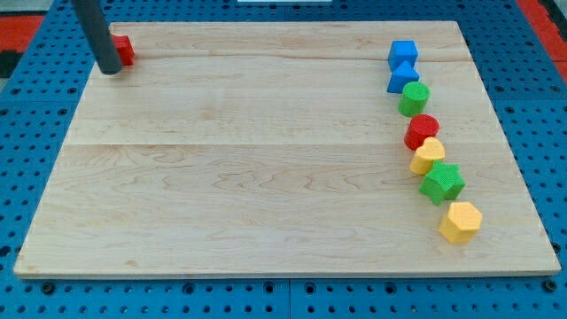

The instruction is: Push the red star a bit up

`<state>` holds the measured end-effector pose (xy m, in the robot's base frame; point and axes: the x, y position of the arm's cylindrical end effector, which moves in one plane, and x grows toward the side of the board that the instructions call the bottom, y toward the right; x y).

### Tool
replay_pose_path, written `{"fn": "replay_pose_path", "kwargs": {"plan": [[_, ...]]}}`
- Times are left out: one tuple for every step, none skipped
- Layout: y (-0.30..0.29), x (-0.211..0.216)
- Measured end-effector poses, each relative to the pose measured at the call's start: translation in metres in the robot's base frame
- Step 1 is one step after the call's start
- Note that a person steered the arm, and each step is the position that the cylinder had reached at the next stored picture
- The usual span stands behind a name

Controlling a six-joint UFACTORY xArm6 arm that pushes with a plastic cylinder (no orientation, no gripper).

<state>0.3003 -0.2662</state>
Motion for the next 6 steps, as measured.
{"fn": "replay_pose_path", "kwargs": {"plan": [[-0.012,-0.001],[-0.014,-0.006],[-0.005,-0.019],[0.004,-0.033],[0.004,-0.041],[0.019,-0.036]]}}
